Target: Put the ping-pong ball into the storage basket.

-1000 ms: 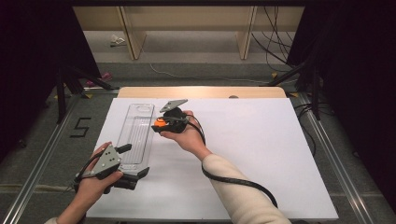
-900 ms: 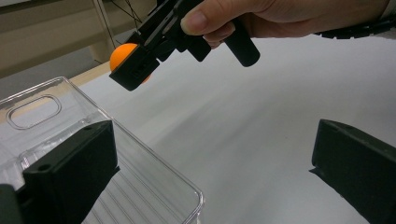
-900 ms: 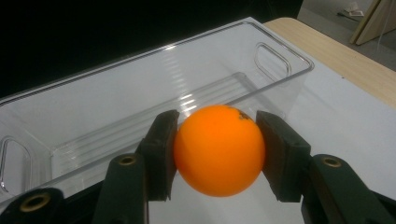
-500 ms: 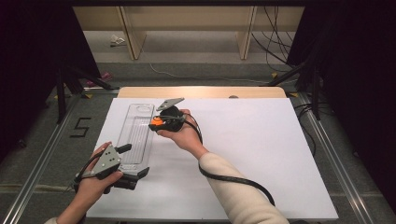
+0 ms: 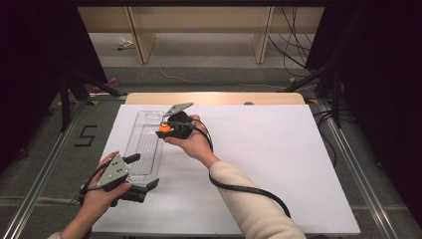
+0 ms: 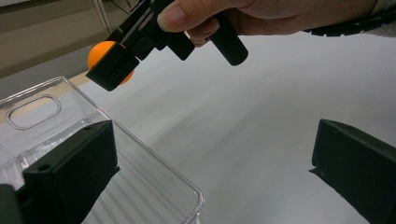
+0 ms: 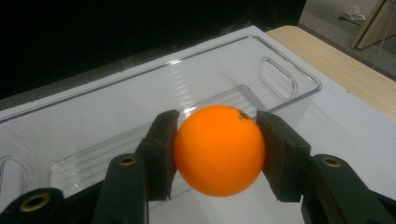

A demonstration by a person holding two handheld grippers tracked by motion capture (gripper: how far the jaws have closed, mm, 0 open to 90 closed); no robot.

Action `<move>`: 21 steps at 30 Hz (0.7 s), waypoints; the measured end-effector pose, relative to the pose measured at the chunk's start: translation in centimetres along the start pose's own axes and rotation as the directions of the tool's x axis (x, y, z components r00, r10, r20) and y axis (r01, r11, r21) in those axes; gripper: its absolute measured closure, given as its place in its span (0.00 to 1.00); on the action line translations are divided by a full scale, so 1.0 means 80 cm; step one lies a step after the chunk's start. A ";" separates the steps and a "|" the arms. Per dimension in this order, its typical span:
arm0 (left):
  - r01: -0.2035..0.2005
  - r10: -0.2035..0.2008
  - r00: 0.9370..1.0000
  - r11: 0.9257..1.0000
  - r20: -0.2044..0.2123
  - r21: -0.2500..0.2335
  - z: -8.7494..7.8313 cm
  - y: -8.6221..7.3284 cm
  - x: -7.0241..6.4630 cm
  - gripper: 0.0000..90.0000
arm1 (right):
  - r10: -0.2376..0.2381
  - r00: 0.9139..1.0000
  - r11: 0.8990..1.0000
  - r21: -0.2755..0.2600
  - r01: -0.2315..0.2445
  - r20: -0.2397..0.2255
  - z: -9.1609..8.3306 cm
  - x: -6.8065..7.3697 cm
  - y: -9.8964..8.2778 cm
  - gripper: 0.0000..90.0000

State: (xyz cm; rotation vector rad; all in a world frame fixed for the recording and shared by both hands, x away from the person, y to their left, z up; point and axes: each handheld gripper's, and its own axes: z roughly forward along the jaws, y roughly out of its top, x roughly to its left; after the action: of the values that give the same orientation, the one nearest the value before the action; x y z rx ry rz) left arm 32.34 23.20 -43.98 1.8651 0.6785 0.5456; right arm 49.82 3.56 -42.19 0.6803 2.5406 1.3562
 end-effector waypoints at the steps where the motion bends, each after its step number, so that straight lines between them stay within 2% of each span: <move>1: -0.002 0.002 1.000 1.000 -0.001 0.000 0.000 0.000 0.000 0.00 | -0.001 1.000 1.000 0.002 0.001 0.000 0.000 0.000 0.001 0.57; 21: 0.001 -0.001 1.000 1.000 0.002 0.001 0.000 0.000 -0.001 0.00 | -0.014 1.000 1.000 0.006 0.014 -0.013 0.008 0.003 0.012 0.57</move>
State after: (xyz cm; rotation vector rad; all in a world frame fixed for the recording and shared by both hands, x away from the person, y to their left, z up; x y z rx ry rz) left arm 32.32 23.16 -44.00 1.8657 0.6785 0.5427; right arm 50.13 4.61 -41.73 0.6563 2.5558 1.3530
